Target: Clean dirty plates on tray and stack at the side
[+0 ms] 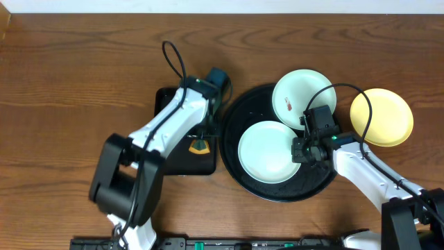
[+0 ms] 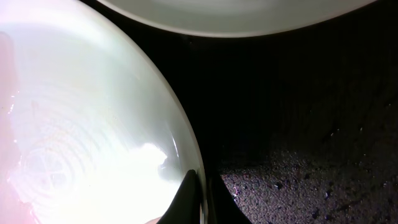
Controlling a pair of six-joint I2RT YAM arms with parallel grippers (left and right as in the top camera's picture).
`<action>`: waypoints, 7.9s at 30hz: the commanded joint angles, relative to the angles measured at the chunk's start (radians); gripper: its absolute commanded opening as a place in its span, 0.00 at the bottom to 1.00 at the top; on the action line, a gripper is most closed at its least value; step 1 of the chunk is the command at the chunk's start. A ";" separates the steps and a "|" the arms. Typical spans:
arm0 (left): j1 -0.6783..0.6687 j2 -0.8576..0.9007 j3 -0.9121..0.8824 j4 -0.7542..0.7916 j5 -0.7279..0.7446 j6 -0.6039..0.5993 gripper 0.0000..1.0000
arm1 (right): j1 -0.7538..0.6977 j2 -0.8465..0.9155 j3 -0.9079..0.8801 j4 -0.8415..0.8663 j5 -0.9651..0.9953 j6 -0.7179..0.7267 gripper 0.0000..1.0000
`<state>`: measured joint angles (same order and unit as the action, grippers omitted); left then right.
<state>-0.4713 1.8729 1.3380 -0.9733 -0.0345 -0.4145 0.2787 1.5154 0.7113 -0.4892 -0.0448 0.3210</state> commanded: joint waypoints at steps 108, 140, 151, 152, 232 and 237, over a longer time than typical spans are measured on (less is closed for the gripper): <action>0.043 -0.124 -0.240 0.347 -0.161 0.103 0.82 | -0.002 0.005 -0.008 0.030 0.011 -0.008 0.15; 0.043 -0.124 -0.240 0.347 -0.161 0.103 0.92 | -0.002 -0.144 0.188 -0.139 0.056 -0.047 0.01; 0.043 -0.124 -0.240 0.347 -0.161 0.103 0.92 | 0.119 -0.196 0.282 -0.202 0.376 -0.088 0.01; 0.043 -0.124 -0.240 0.347 -0.161 0.103 0.92 | 0.138 -0.196 0.282 -0.200 0.409 -0.094 0.01; 0.043 -0.124 -0.240 0.347 -0.161 0.103 0.93 | -0.914 -0.026 0.282 0.089 -0.012 0.042 0.02; 0.043 -0.124 -0.240 0.347 -0.161 0.103 0.93 | -0.913 0.091 0.282 0.139 0.022 0.041 0.02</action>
<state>-0.4328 1.7470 1.1015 -0.6239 -0.1722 -0.3138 -0.6312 1.5631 0.9752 -0.3698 -0.0334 0.3492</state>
